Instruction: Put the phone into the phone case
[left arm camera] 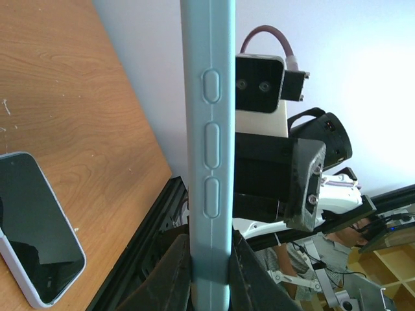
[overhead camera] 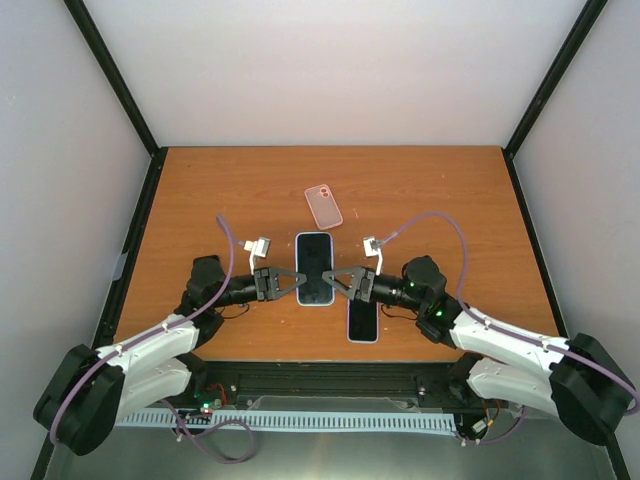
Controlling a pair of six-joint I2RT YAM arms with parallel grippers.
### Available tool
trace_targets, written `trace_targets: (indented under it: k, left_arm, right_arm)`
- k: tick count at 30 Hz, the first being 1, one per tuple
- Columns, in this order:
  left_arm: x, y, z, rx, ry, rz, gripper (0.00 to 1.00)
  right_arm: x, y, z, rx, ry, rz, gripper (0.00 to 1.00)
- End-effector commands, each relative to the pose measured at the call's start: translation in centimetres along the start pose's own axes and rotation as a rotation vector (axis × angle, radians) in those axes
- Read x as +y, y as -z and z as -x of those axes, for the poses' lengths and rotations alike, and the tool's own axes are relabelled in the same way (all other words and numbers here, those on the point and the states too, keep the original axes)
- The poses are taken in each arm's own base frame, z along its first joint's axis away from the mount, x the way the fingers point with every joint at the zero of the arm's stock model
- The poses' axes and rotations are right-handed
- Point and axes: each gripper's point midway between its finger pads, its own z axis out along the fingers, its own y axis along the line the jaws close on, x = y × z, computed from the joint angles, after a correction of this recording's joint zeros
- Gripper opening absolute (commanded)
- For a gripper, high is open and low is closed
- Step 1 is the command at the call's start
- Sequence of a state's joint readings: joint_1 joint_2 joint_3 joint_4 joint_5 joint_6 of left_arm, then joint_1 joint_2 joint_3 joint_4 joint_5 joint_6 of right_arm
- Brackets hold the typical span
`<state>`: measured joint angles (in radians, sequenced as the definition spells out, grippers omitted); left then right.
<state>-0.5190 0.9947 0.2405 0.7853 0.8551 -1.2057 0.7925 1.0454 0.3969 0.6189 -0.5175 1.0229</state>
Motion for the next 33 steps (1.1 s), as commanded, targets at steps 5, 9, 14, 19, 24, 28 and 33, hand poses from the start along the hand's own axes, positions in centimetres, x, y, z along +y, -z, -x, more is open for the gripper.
trace_targets:
  k: [5,9,14,19,24,28,33]
  left_arm:
    - [-1.8,-0.3,1.7,-0.057,-0.133,-0.037,0.00]
    - [-1.8,-0.5,2.0,-0.056,-0.143,-0.036,0.00]
    - [-1.5,-0.8,2.2,-0.048,-0.143,-0.026,0.00]
    - [0.1,-1.0,2.4,-0.049,-0.163,0.051,0.00]
    - [1.4,-1.1,2.5,-0.040,-0.190,0.122,0.00]
    - [1.5,-1.3,2.4,-0.012,-0.201,0.131,0.00]
    - [0.1,-1.3,1.2,0.057,-0.194,0.068,0.00]
  right_arm:
    - [-0.7,1.2,-2.9,0.103,-0.017,-0.010,0.58]
    - [-0.6,1.3,-3.2,0.120,-0.015,-0.010,0.57]
    - [-0.1,1.2,-3.0,0.128,-0.013,0.000,0.43]
    - [-0.1,1.4,-2.6,0.102,-0.052,-0.018,0.16]
    - [0.1,1.8,-2.2,0.061,-0.114,-0.004,0.03]
    - [0.3,2.1,-1.9,0.036,-0.129,-0.005,0.03]
    - [-0.3,2.6,-1.6,0.018,-0.052,-0.077,0.27]
